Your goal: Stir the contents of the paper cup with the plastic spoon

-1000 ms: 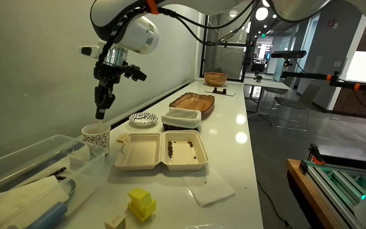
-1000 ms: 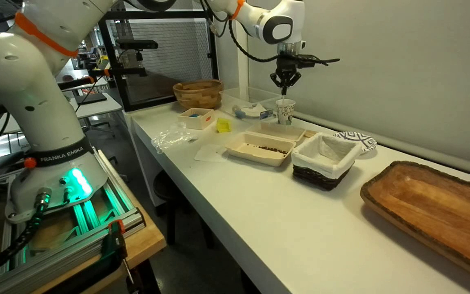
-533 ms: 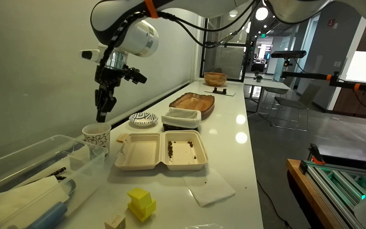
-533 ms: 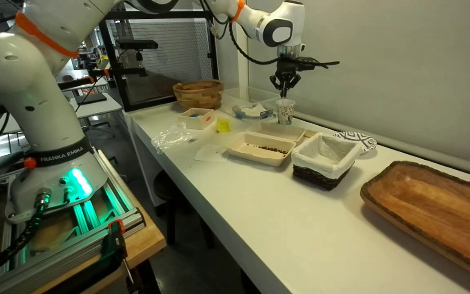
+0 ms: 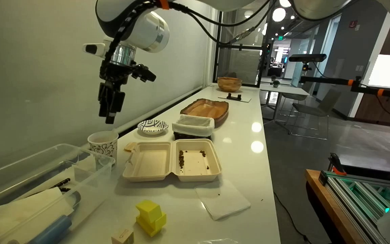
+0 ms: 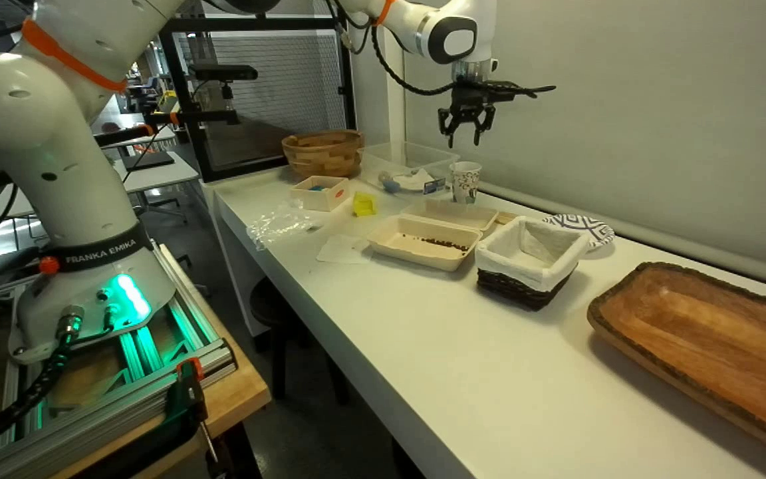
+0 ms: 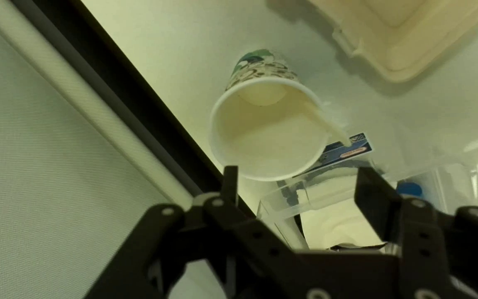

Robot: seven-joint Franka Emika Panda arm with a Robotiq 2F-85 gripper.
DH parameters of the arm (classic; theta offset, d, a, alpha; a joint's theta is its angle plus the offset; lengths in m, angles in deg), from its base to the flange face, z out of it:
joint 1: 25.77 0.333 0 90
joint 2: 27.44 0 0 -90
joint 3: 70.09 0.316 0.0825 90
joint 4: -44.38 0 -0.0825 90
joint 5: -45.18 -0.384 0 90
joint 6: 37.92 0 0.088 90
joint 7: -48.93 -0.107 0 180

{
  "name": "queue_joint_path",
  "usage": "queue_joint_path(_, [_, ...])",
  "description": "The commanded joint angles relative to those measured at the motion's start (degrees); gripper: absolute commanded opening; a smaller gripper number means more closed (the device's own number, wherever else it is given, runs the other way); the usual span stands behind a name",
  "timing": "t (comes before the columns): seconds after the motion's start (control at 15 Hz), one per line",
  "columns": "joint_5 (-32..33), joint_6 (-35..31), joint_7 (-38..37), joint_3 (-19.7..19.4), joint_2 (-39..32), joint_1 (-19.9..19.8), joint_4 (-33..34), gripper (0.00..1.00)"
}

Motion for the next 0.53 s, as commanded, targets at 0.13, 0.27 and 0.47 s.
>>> queue_joint_path(0.13, [2.10, 10.08, -7.07, -3.52, 6.53, 2.12, -1.61, 1.00])
queue_joint_path(0.27, [3.33, 14.08, -9.11, -4.74, 7.73, 2.77, -1.20, 1.00])
queue_joint_path(0.47, [5.89, 16.15, -11.29, -6.16, 9.03, 3.66, -1.31, 1.00])
